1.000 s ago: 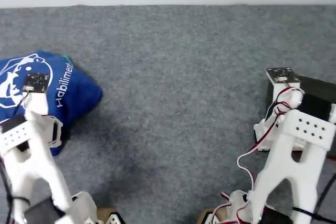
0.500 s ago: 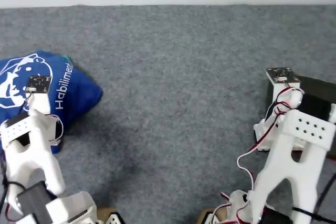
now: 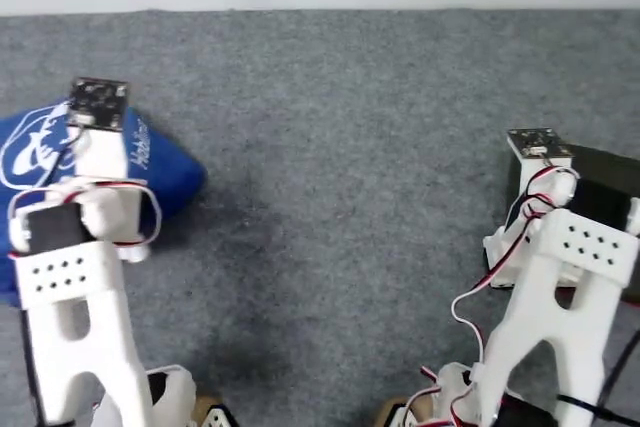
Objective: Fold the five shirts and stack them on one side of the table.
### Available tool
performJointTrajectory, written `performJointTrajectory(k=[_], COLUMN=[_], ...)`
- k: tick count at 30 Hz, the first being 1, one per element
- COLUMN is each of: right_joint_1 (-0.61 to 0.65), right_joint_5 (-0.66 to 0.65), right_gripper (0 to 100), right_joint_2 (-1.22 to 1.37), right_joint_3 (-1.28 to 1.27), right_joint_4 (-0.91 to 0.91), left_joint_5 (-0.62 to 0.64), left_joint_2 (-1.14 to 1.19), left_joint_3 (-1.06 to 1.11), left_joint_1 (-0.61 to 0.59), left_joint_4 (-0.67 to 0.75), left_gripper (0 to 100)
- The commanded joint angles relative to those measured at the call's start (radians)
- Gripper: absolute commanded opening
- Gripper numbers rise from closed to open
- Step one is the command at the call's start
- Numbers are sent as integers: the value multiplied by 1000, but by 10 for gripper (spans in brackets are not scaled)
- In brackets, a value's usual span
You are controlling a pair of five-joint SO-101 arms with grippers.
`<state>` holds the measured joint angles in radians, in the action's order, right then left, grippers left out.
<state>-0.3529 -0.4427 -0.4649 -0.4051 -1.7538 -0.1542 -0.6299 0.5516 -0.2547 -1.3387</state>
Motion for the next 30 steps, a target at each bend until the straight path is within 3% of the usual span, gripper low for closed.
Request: performJointTrajectory(k=[1, 9, 14, 18, 25, 30], right_joint_1=[5, 4, 4, 4, 4, 4], right_joint_5=[9, 9, 9, 9, 9, 9], right_gripper=[9, 9, 9, 9, 9, 9], right_joint_2=[-35, -35, -35, -35, -35, -35], right_joint_3=[6, 6, 6, 6, 6, 6], right_joint_4=[-41, -42, -42, -42, -44, -42], left_joint_5=[17, 18, 14, -9, -74, -110], left_joint_2=[-41, -40, 17, 61, 48, 49], left_joint_3=[-51, -47, -38, -53, -263, -423], left_joint_1=[132, 316, 288, 112, -405, -680], left_joint_4=[-12, 25, 20, 8, -2, 2], left_gripper=[12, 12, 13, 13, 13, 13])
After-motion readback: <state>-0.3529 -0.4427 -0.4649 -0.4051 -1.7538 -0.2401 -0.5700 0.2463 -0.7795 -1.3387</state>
